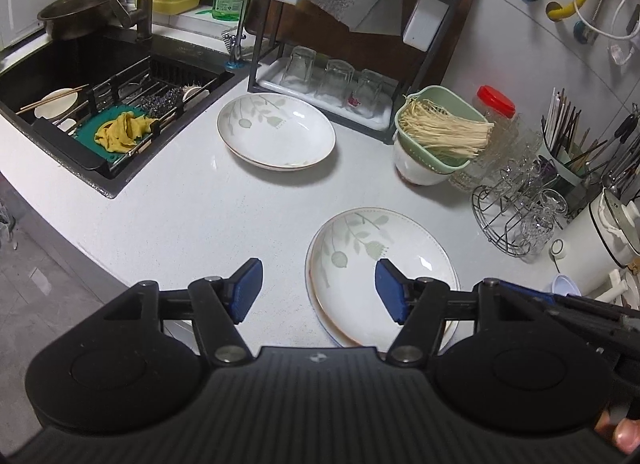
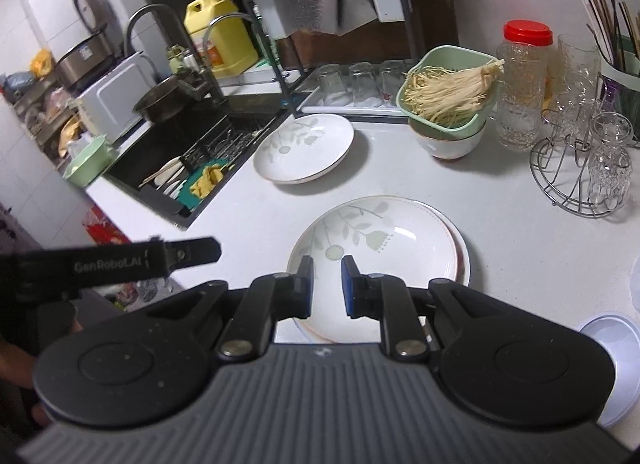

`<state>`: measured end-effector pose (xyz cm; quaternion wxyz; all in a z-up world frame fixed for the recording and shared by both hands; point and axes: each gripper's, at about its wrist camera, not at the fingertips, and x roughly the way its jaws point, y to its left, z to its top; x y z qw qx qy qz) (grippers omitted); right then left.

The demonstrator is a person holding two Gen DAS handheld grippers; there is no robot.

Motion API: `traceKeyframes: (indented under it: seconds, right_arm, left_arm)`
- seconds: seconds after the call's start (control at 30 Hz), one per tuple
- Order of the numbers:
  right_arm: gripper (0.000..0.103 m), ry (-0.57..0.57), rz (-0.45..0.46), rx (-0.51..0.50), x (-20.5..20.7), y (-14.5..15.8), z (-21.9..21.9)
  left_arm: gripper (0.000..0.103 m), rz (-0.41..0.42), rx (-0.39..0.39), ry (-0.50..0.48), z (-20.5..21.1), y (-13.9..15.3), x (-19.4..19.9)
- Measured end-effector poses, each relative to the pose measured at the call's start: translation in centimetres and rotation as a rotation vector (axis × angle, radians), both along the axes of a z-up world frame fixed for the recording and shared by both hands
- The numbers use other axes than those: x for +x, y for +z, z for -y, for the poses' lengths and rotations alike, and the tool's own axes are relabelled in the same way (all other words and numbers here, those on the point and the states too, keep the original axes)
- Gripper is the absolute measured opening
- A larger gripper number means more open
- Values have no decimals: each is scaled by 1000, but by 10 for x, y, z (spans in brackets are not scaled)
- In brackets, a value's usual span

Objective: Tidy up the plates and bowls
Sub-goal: 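Open both grippers and pull back from the stacked plates, then move both grippers to the leaf-print plate beside the glass rack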

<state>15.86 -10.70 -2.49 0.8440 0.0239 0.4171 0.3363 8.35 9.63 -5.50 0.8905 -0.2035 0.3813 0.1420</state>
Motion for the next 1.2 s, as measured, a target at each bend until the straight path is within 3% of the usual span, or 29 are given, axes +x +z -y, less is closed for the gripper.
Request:
traceKeyframes:
  seconds: [0.57,0.63,0.7,0.73,0.9,1.2]
  right_arm:
    - [20,-129,42,36,7,17,-56]
    - [29,-170,36,38,9,15,-64]
    - [48,-214,40,50,10,12,-72]
    - [50,-235,41,55,11,9,-76]
    - [50,-333,-11,66,19,-5,-98]
    - [50,-434,-61,-9,44,-42,-140]
  left_arm:
    - [68,47,12,-140,-84,28,55]
    - [68,42,6,-165,-97,25,62]
    - [68,46,4,-197,-110,21,67]
    - [68,40,7,-212,-117,17,70]
    - [68,14,-23,-275,-153,5,83]
    - [68,-35,-44,-361,-209,-34,117]
